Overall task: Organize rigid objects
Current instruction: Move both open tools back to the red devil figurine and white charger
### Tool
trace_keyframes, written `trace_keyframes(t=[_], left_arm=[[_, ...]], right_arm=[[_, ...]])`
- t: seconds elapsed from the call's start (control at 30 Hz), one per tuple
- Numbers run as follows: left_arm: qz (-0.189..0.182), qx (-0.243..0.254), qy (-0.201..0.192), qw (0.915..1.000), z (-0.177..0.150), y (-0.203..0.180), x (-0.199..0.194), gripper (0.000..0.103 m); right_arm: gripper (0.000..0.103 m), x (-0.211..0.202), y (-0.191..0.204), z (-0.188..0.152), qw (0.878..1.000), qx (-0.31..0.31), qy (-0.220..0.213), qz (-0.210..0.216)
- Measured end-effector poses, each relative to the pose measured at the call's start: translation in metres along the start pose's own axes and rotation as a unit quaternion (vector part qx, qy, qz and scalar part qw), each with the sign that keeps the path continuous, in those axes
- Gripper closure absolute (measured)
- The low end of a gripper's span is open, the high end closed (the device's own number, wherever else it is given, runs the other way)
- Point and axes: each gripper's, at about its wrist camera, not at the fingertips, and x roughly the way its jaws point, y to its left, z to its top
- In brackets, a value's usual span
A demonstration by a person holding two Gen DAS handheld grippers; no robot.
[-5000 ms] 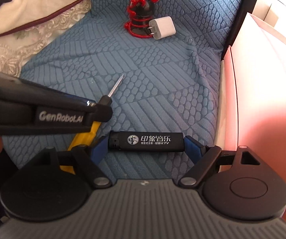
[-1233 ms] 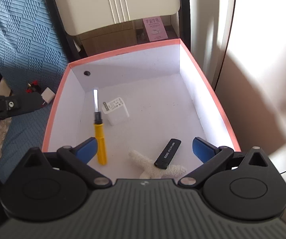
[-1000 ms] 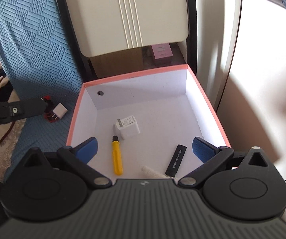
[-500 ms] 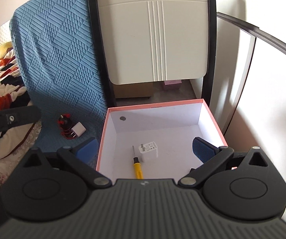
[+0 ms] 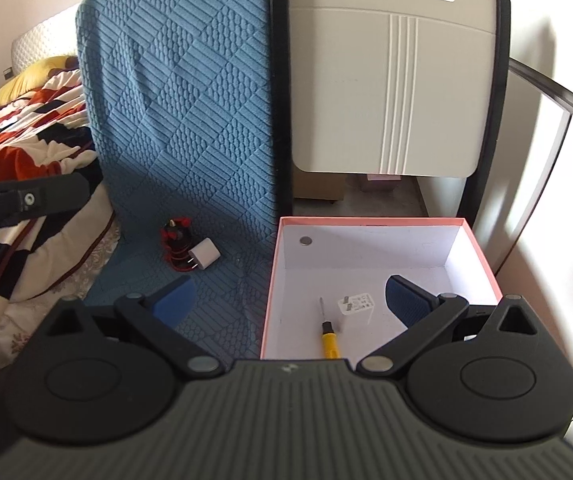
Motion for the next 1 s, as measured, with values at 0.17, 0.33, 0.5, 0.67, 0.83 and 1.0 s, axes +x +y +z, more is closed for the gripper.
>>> trace_keyframes(t=[0.17,0.33,0.5,0.67,0.83,1.0], left_arm=[[0.022,-0.002,-0.004,0.9997,-0.014,0.021,-0.003,0.042],[0.052,-0.006,-0.003,0.9986,-0.032,0.041,-0.001,0.041],[0.059,-0.01,-0.009,0.9982,-0.05,0.054,0.002,0.041],[0.059,-0.006,0.001,0.9982,-0.069,0.057,0.01,0.041],[0.054,-0.005,0.015,0.9984,-0.085,0.063,0.019,0.041],[0.056,-0.001,0.035,0.9978,-0.103,0.077,0.024,0.041]], right_arm=[[0.0,0.01,0.02,-0.007,1.0,-0.007,-0.007,0.015],[0.0,0.026,0.035,-0.026,1.0,-0.019,0.007,0.022],[0.0,0.039,0.044,-0.045,0.999,-0.012,0.01,0.032],[0.0,0.045,0.057,-0.06,0.999,-0.017,0.005,0.041],[0.0,0.045,0.068,-0.075,0.998,-0.036,0.008,0.044],[0.0,0.054,0.066,-0.094,0.999,-0.002,0.014,0.045]])
